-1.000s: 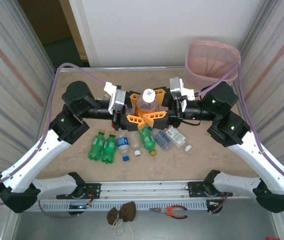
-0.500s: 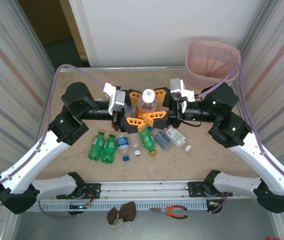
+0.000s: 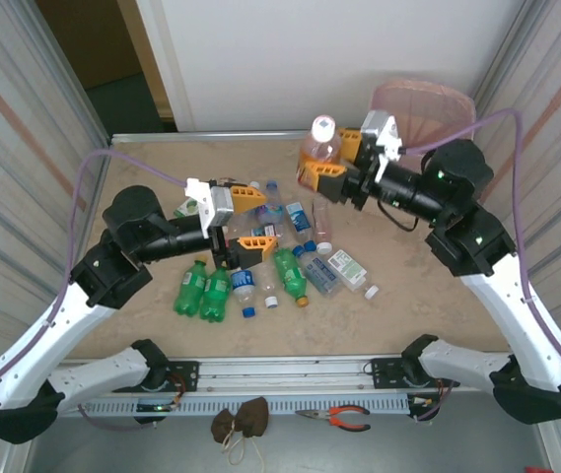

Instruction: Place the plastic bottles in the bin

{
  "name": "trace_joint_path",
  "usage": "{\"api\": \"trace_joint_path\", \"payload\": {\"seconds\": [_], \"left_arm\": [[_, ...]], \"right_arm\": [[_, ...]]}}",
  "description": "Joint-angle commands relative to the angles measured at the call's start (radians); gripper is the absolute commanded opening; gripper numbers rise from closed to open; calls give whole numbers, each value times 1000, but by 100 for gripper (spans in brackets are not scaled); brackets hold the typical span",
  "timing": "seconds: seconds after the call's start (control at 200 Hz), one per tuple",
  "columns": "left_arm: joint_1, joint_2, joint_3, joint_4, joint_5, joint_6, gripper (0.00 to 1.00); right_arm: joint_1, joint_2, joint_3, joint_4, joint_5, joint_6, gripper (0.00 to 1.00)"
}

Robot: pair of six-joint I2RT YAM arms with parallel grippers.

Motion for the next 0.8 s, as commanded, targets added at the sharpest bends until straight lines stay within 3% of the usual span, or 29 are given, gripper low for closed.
{"api": "trace_joint_path", "payload": {"seconds": [0.0, 0.195, 0.446, 0.797], "left_arm": [[-7, -28, -19, -95, -142, 8, 77], [-5, -38, -47, -185, -313, -50, 76], [-4, -53, -125, -255, -481, -201, 76], [6, -116, -271, -254, -505, -361, 77]], "right_arm": [[-95, 41, 59, -57, 107, -8, 44], [-310, 155, 154, -110, 167, -12, 44], [-516, 350, 290, -204, 266, -29, 41], [-661, 701, 592, -474, 425, 60, 41]]}}
